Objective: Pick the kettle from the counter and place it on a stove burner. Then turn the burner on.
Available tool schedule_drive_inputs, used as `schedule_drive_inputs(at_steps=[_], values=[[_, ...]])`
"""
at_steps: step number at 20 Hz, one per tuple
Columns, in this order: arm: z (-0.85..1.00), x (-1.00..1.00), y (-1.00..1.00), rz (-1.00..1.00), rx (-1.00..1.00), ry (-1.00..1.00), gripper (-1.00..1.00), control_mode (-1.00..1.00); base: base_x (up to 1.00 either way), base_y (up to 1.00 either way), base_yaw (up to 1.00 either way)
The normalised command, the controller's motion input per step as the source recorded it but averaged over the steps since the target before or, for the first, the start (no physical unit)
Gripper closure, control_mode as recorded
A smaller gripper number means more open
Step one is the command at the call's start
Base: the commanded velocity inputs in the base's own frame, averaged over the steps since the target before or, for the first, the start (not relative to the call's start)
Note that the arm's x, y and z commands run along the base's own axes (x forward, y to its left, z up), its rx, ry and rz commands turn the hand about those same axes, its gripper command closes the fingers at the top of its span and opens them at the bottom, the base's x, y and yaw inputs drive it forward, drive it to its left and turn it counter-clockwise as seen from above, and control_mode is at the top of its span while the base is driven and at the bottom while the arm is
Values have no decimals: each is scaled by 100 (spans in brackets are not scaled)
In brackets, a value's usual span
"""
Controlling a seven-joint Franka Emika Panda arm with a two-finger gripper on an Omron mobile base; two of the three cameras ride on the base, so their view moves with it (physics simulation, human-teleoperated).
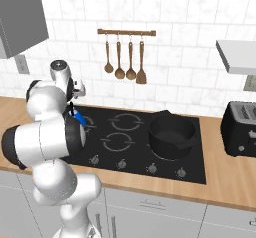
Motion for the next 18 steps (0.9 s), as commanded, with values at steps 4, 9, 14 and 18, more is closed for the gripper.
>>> schedule_drive_inputs(at_steps=[4, 9, 14, 18], values=[[-2, -83, 24, -10, -6, 48, -100, -100, 0, 0, 0], [-72, -85, 16, -3, 0, 22, -100, -100, 0, 0, 0], [-81, -61, 0, 0, 0, 19, -100, -100, 0, 0, 0], [-55, -37, 0, 0, -2, 15, -100, -100, 0, 0, 0]])
